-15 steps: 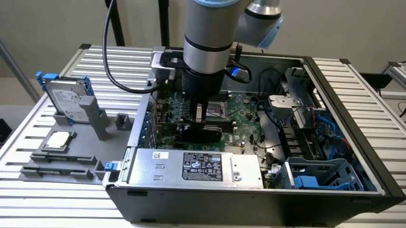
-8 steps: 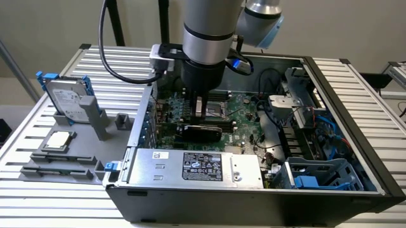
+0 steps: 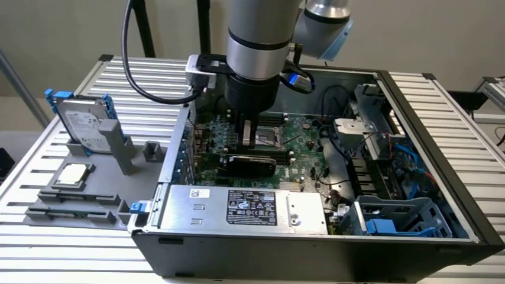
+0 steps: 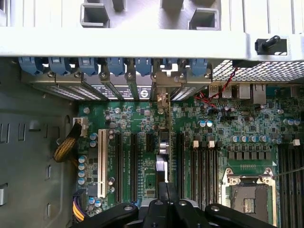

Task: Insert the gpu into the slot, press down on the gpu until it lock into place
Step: 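Insert the gpu into the slot, then press down on the gpu until it lock into place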

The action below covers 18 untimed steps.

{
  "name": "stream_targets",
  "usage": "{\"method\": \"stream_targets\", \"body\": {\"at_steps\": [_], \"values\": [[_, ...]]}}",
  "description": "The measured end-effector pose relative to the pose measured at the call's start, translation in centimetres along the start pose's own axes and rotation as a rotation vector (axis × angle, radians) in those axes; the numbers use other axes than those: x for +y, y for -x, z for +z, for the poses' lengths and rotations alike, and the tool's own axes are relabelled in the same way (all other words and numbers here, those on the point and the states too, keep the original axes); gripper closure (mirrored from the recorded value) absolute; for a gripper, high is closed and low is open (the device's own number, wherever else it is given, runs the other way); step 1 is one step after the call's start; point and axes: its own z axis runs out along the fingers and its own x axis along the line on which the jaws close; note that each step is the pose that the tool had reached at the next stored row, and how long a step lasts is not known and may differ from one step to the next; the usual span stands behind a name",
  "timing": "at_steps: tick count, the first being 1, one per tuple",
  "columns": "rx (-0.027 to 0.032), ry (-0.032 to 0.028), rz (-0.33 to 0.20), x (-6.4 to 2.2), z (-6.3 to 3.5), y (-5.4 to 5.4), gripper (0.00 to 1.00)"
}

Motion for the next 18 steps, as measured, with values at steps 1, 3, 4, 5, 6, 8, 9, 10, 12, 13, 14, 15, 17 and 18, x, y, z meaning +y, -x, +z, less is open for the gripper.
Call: {"method": "stream_targets", "body": {"at_steps": [1, 3, 4, 5, 6, 8, 9, 10, 12, 13, 14, 15, 17, 18], "values": [[0.0, 0.0, 0.0, 0.0, 0.0, 0.0, 0.89], [0.0, 0.0, 0.0, 0.0, 0.0, 0.0, 0.89], [0.0, 0.0, 0.0, 0.0, 0.0, 0.0, 0.89], [0.0, 0.0, 0.0, 0.0, 0.0, 0.0, 0.89], [0.0, 0.0, 0.0, 0.0, 0.0, 0.0, 0.89], [0.0, 0.0, 0.0, 0.0, 0.0, 0.0, 0.89], [0.0, 0.0, 0.0, 0.0, 0.0, 0.0, 0.89], [0.0, 0.0, 0.0, 0.0, 0.0, 0.0, 0.89], [0.0, 0.0, 0.0, 0.0, 0.0, 0.0, 0.89], [0.0001, 0.0001, 0.0, 0.07, 0.0, 0.0, 0.89], [0.0003, 0.0001, 0.0, 0.21, 0.0, 0.0, 0.89], [0.0003, 0.0007, 0.0, 0.38, 0.01, 0.0, 0.89], [0.0001, 0.0047, 0.0, 0.83, 0.05, 0.0, 0.89], [0.0002, 0.0078, 0.0, 1.01, 0.06, 0.0, 0.89]]}}
